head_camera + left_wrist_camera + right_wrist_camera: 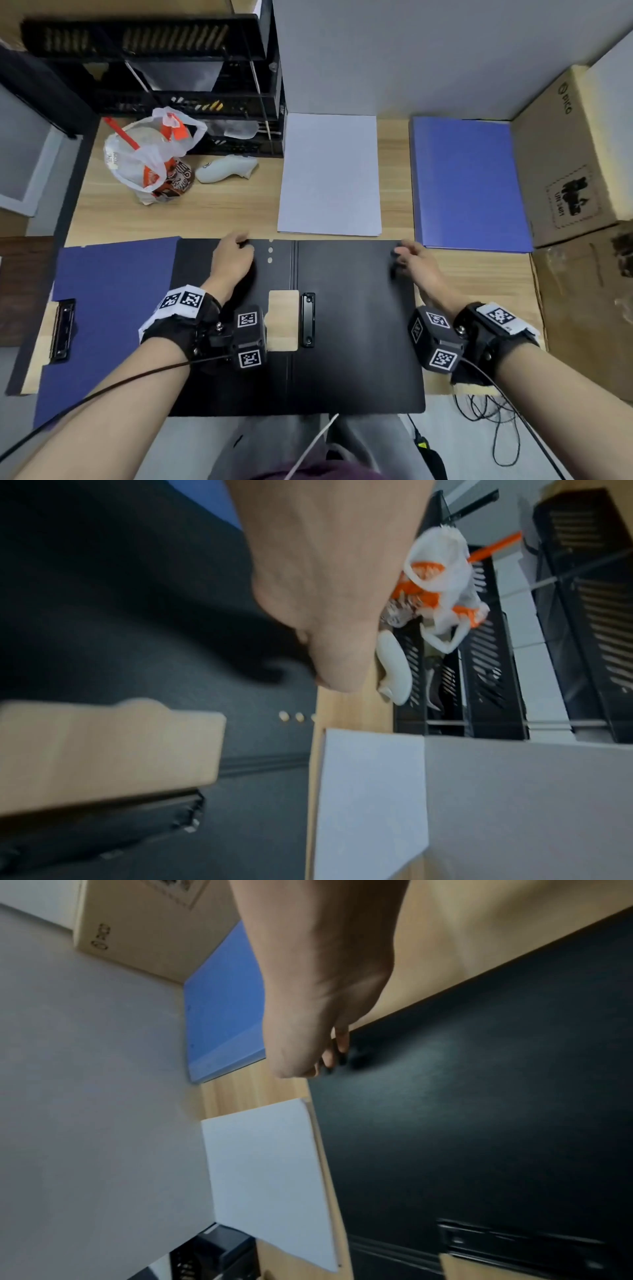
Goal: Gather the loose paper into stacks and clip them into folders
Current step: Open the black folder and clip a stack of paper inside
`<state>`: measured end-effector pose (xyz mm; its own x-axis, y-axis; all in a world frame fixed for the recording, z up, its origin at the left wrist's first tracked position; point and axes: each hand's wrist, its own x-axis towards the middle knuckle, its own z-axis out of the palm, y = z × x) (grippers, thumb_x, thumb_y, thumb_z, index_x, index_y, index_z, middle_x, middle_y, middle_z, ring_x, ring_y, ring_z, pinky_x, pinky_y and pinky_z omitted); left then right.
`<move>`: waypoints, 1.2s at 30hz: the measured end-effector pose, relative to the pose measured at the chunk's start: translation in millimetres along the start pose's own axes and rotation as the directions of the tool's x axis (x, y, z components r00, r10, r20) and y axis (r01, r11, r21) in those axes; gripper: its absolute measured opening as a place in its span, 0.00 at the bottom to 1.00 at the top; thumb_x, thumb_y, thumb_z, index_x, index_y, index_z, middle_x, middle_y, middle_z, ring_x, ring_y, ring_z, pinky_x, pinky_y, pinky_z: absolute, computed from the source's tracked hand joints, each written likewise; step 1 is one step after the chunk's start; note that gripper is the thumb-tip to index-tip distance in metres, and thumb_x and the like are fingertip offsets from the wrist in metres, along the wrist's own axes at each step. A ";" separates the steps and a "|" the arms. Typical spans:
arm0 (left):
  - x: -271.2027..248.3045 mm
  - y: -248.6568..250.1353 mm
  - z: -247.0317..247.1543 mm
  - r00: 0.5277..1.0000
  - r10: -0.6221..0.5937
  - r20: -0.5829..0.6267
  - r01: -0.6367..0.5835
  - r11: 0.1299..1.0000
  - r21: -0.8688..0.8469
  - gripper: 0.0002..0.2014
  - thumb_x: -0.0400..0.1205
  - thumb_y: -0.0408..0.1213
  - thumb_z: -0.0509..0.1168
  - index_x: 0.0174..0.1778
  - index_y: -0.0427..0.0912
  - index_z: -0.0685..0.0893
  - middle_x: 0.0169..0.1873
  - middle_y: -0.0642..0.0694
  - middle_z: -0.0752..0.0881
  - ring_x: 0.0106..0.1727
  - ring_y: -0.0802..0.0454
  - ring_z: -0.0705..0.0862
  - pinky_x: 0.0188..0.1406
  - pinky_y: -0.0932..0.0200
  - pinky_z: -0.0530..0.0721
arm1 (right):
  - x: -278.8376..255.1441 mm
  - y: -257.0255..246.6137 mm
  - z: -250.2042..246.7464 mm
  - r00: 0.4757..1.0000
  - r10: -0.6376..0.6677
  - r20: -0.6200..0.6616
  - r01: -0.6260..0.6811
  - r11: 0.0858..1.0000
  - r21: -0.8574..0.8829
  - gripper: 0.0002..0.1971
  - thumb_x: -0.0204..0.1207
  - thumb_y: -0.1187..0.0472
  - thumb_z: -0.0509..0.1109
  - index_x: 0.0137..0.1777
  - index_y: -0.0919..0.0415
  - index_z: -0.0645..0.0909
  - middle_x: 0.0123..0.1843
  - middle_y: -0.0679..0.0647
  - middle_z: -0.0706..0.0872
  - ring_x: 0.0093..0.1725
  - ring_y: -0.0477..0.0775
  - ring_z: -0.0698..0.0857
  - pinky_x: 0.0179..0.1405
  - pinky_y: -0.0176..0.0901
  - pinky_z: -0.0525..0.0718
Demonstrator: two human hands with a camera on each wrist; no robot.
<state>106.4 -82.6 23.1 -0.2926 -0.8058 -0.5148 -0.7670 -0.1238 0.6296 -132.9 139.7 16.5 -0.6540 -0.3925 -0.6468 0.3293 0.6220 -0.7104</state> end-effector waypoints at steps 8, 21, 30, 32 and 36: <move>23.0 51.7 45.3 0.989 0.006 0.145 0.023 0.980 -0.199 0.24 0.83 0.31 0.58 0.76 0.48 0.73 0.69 0.53 0.81 0.64 0.54 0.81 0.64 0.54 0.80 | 42.9 -38.5 4.9 0.974 0.083 0.212 -0.087 0.996 0.011 0.14 0.82 0.67 0.59 0.51 0.45 0.61 0.47 0.46 0.78 0.46 0.46 0.76 0.44 0.38 0.73; 20.3 74.7 40.5 0.998 -0.013 0.058 0.022 0.985 -0.171 0.17 0.79 0.34 0.56 0.53 0.52 0.89 0.48 0.56 0.89 0.49 0.52 0.82 0.43 0.59 0.76 | 40.1 -66.6 -4.5 0.945 0.090 0.313 -0.071 0.995 -0.071 0.18 0.82 0.49 0.54 0.59 0.52 0.83 0.64 0.53 0.87 0.69 0.47 0.81 0.69 0.46 0.71; 25.3 73.6 51.1 0.997 -0.078 0.022 0.081 0.954 -0.287 0.16 0.80 0.36 0.58 0.61 0.48 0.85 0.59 0.53 0.87 0.62 0.49 0.84 0.69 0.48 0.80 | 44.6 -68.6 -0.4 0.955 0.090 0.283 -0.136 0.980 0.148 0.11 0.86 0.55 0.55 0.57 0.54 0.79 0.46 0.46 0.85 0.49 0.47 0.83 0.57 0.41 0.77; 28.8 72.0 51.2 0.994 -0.102 0.045 0.111 0.943 -0.315 0.21 0.79 0.38 0.59 0.68 0.47 0.83 0.63 0.52 0.85 0.64 0.50 0.83 0.70 0.50 0.79 | 41.4 -63.8 0.1 0.959 0.085 0.271 -0.126 0.982 0.140 0.09 0.85 0.54 0.56 0.53 0.50 0.79 0.44 0.43 0.85 0.51 0.46 0.83 0.58 0.42 0.75; 30.5 75.6 50.6 0.990 -0.118 0.083 0.142 0.888 -0.437 0.18 0.83 0.31 0.56 0.66 0.41 0.83 0.63 0.47 0.86 0.63 0.50 0.85 0.65 0.53 0.84 | 35.3 -40.1 -4.5 0.985 0.049 0.167 -0.075 0.985 0.156 0.18 0.83 0.58 0.60 0.72 0.55 0.73 0.50 0.48 0.83 0.57 0.47 0.82 0.64 0.43 0.75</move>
<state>10.6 -87.3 25.6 -0.2468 -0.7348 -0.6318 -0.4734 -0.4774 0.7402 -172.2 104.0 23.4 -0.5146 -0.4692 -0.7177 0.4793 0.5367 -0.6945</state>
